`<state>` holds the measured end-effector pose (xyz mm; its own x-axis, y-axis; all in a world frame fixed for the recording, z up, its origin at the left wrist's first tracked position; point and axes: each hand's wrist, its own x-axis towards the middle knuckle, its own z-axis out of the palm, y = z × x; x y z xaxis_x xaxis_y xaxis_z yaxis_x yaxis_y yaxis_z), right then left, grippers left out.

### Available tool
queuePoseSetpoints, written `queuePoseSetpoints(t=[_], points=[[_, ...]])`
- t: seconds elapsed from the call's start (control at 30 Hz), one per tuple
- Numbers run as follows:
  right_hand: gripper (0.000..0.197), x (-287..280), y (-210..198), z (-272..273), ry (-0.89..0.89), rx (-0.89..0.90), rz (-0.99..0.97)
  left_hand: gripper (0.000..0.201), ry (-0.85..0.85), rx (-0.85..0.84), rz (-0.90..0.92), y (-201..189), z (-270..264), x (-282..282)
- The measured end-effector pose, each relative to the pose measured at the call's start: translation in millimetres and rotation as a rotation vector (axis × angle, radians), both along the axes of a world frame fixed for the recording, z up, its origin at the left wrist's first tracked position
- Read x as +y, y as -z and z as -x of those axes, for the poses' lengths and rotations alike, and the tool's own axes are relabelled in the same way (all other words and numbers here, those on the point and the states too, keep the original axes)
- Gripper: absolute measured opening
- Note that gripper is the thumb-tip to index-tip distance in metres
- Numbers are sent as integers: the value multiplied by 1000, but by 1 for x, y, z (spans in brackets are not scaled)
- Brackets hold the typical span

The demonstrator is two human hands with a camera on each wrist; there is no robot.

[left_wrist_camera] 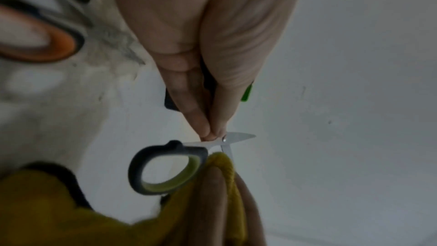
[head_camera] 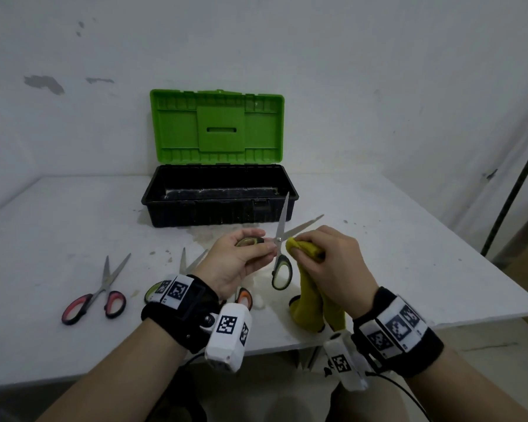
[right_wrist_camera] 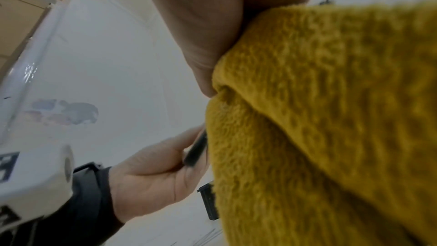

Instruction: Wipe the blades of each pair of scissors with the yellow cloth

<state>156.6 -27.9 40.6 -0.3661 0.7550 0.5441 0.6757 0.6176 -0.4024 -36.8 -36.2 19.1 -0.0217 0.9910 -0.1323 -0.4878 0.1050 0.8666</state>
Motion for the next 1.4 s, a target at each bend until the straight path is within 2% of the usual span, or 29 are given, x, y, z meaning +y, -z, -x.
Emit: queuePoseSetpoints(t=[0.23, 0.33, 0.43, 0.63, 0.8, 1.0, 1.1, 1.27, 1.4], points=[[12, -5, 0, 5, 4, 23, 0, 20, 100, -199, 39, -5, -18, -2], [12, -4, 0, 6, 13, 30, 20, 26, 94, -251, 50, -2, -24, -4], [13, -1, 4, 4, 31, 46, 43, 29, 60, -191, 53, 2, -22, -2], [13, 5, 15, -3, 91, -7, 104, 5, -58, -107, 82, 9, -5, 5], [13, 6, 14, 1, 84, -14, 114, 6, -81, -69, 118, 9, -2, 7], [15, 6, 11, 6, 67, -39, 118, 7, -19, -194, 102, 10, 0, 6], [14, 6, 11, 6, 64, -34, 118, 8, 13, -170, 115, 8, 1, 5], [13, 6, 12, 5, 67, -17, 135, 8, -50, -69, 138, 9, 1, 8], [13, 4, 10, 4, 58, 1, 116, 14, -205, -11, 116, 10, 2, 11]])
